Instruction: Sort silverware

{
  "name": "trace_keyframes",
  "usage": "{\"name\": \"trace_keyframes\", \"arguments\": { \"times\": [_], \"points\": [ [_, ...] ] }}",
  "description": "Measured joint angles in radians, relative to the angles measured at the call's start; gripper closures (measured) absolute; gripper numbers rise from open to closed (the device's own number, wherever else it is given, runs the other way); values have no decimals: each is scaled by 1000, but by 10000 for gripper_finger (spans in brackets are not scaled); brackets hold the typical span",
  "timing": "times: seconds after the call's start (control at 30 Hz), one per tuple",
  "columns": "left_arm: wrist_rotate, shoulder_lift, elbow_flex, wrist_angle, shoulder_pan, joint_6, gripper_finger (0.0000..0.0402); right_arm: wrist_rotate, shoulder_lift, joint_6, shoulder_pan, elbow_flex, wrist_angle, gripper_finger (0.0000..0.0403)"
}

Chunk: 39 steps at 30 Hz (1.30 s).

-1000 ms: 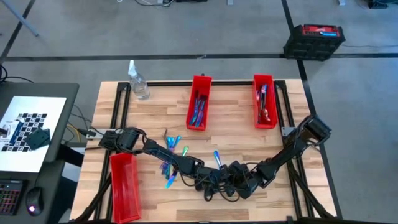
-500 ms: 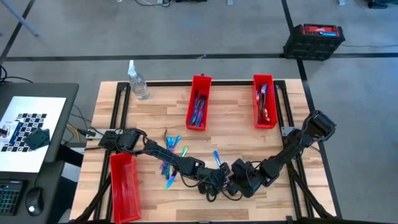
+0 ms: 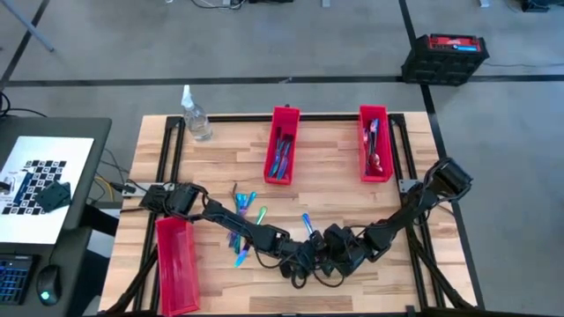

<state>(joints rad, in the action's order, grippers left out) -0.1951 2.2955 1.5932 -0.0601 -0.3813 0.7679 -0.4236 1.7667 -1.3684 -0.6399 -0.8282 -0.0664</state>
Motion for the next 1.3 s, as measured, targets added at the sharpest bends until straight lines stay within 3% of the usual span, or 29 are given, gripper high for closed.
{"name": "trace_keyframes", "arguments": {
  "times": [0.4, 0.77, 1.0, 1.3],
  "points": [
    [-9, 0, -1, -4, -12, 3, 313, 18, 55, -4, 5, -4, 38, 403],
    [-18, -4, -10, 3, -9, 210, 313, 65, 57, 18, 8, -4, 26, 403],
    [-21, 4, -11, 12, -7, 211, 313, 66, 58, 14, 8, -2, 43, 403],
    [-123, 65, 30, -11, -33, 210, 313, 60, 104, -15, 2, -1, 112, 403]
  ]
}}
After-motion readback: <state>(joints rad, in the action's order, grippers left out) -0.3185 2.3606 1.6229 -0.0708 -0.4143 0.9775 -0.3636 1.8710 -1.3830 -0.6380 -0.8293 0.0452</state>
